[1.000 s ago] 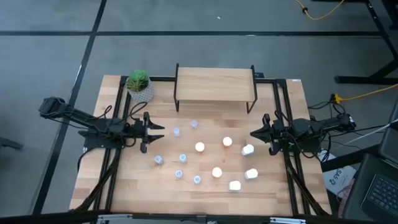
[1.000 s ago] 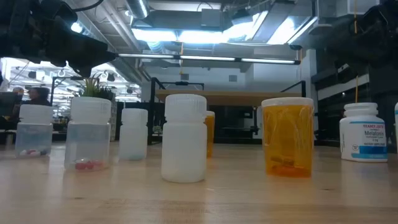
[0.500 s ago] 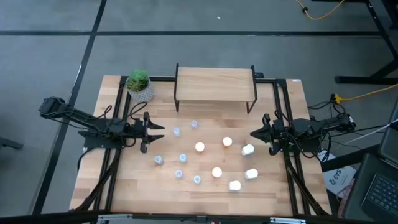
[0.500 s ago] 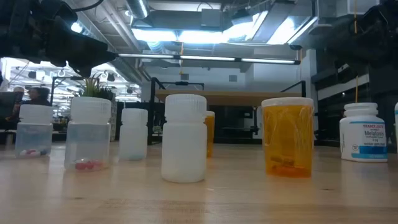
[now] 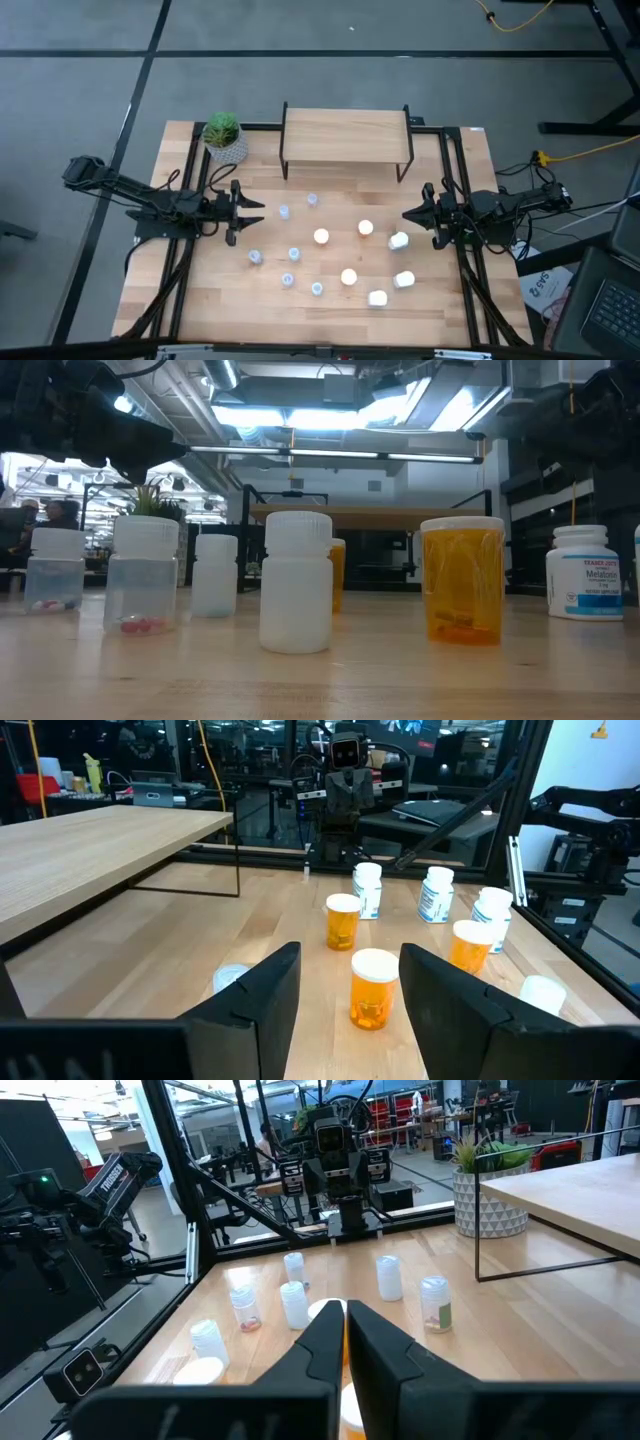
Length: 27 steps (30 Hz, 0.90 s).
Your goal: Pick and place medicine bottles onto shelf by color
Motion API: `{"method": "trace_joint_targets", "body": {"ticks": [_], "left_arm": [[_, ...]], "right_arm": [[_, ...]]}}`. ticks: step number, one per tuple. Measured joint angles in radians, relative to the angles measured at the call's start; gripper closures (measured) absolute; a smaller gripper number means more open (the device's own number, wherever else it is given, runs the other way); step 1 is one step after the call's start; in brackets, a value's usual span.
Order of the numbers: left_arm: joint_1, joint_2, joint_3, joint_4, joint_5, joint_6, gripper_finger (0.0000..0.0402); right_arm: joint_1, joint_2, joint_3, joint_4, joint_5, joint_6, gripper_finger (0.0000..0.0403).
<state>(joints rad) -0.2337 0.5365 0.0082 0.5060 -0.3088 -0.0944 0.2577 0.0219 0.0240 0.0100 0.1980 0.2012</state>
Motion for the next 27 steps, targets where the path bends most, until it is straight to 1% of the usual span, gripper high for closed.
{"method": "trace_joint_targets", "body": {"ticks": [16,19,23,27], "left_arm": [[0.0,0.0,0.0,0.0,0.0,0.0,0.0237],[0.0,0.0,0.0,0.0,0.0,0.0,0.0237],[0.0,0.0,0.0,0.0,0.0,0.0,0.0237],[0.0,0.0,0.0,0.0,0.0,0.0,0.0237]], "right_arm": [[0.0,0.0,0.0,0.0,0.001,0.0,0.0382],[0.0,0.0,0.0,0.001,0.016,0.0,0.0382],[0.0,0.0,0.0,0.033,0.018,-0.028,0.0382],[0.0,0.0,0.0,0.071,-0.026,0.004,0.0382]]}}
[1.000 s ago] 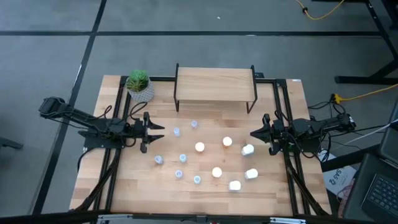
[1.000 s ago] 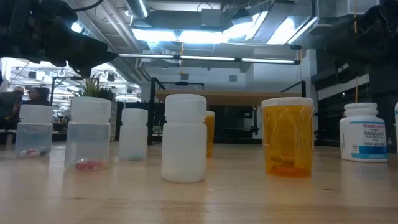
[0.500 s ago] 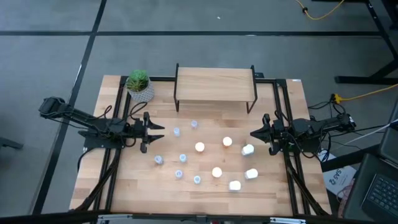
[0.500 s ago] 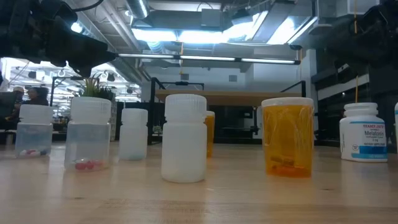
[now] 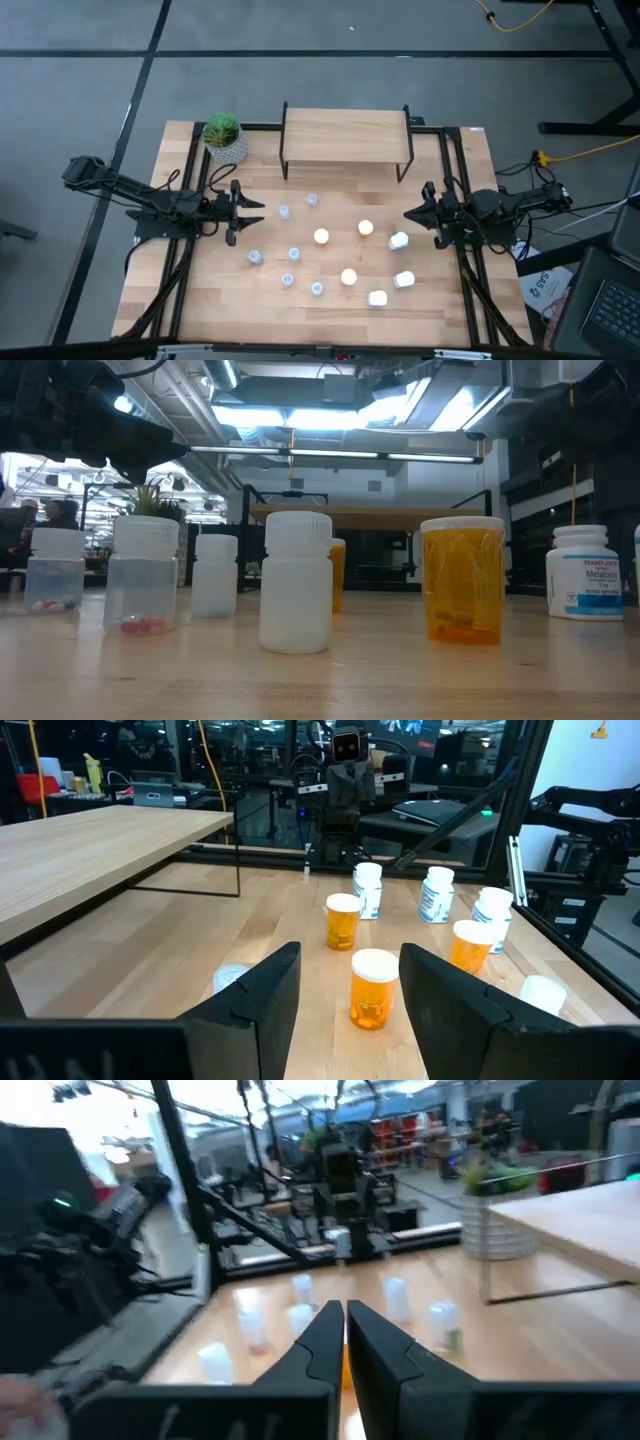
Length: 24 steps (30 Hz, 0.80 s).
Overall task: Pick and place medicine bottles onto shelf by color
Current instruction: Put the top white supplement bottle on the shelf
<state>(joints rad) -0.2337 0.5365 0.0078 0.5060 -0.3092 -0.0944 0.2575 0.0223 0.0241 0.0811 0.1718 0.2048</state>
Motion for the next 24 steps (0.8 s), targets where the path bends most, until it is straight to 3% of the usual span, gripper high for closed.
{"method": "trace_joint_targets", "body": {"ticks": [6,8,12,18,21,24], "left_arm": [[0.0,0.0,0.0,0.0,0.0,0.0,0.0237],[0.0,0.0,0.0,0.0,0.0,0.0,0.0237],[0.0,0.0,0.0,0.0,0.0,0.0,0.0237],[0.0,0.0,0.0,0.0,0.0,0.0,0.0237],[0.0,0.0,0.0,0.0,0.0,0.0,0.0237],[0.0,0.0,0.0,0.0,0.0,0.0,0.0237]], "right_arm": [[-0.002,0.0,-0.001,0.056,0.008,0.028,0.0382],[-0.006,0.0,0.028,0.105,0.006,-0.032,0.0382],[-0.005,0.015,0.127,0.085,-0.139,-0.076,0.0365],[-0.005,0.12,0.277,0.048,-0.226,-0.133,0.0285],[-0.006,0.178,0.367,-0.024,-0.223,-0.161,0.0239],[-0.006,0.239,0.476,-0.166,-0.151,-0.147,0.02]]}}
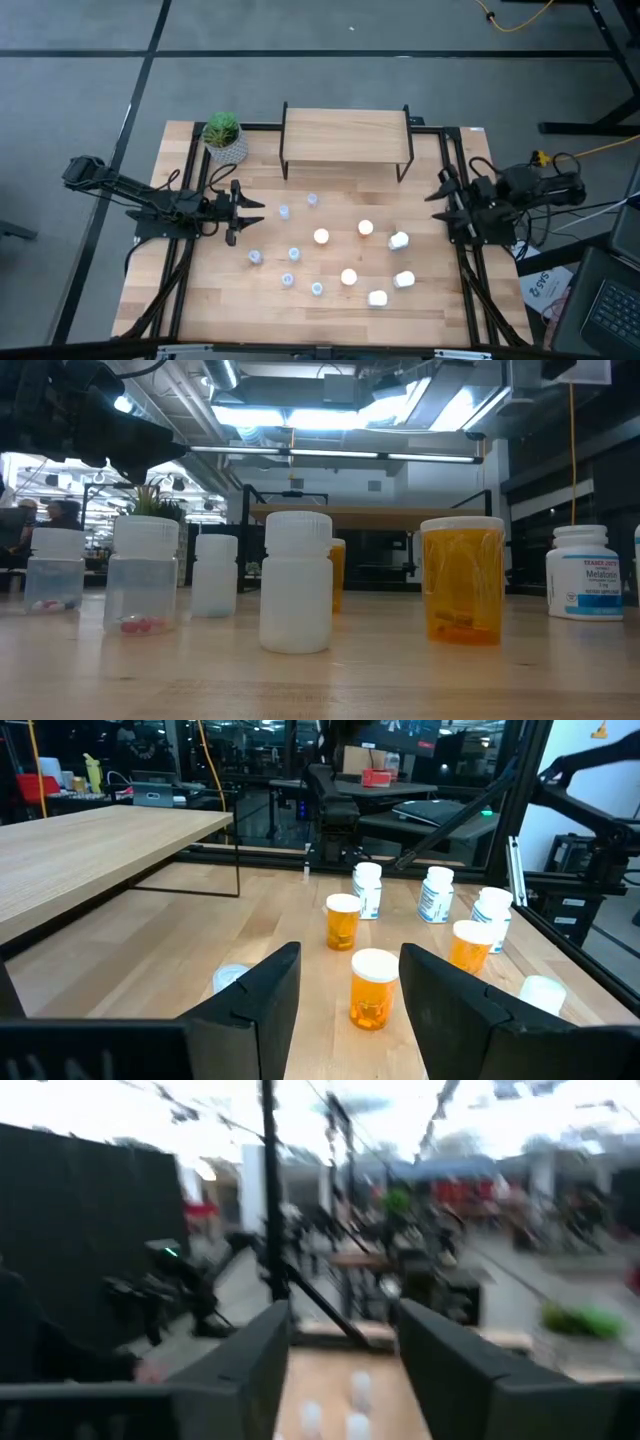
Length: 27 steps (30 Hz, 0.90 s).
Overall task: Pick and place medicine bottles onto shelf by color
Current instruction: Put the top white supplement bottle on the shelf
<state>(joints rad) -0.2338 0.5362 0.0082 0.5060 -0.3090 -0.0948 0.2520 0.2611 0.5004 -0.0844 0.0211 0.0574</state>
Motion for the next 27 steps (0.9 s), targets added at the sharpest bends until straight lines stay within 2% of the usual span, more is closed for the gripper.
{"method": "trace_joint_targets", "body": {"ticks": [3,6,8,20,27], "left_arm": [[0.0,0.0,0.0,0.0,0.0,0.0,0.0237],[0.0,0.0,0.0,0.01,0.0,-0.005,0.0237],[0.0,0.0,0.0,0.013,0.0,-0.005,0.0237],[0.0,0.0,0.0,0.004,0.0,-0.008,0.0237],[0.0,0.0,0.0,0.003,0.0,-0.008,0.0237]], "right_arm": [[0.0,0.068,0.117,-0.151,0.083,0.058,0.0176],[0.0,0.147,0.224,-0.311,0.157,0.14,0.0171],[-0.001,0.202,0.286,-0.407,0.169,0.199,0.017],[0.0,0.604,0.595,-0.945,0.092,0.441,0.0189],[0.002,0.822,0.643,-1.053,0.035,0.41,0.02]]}}
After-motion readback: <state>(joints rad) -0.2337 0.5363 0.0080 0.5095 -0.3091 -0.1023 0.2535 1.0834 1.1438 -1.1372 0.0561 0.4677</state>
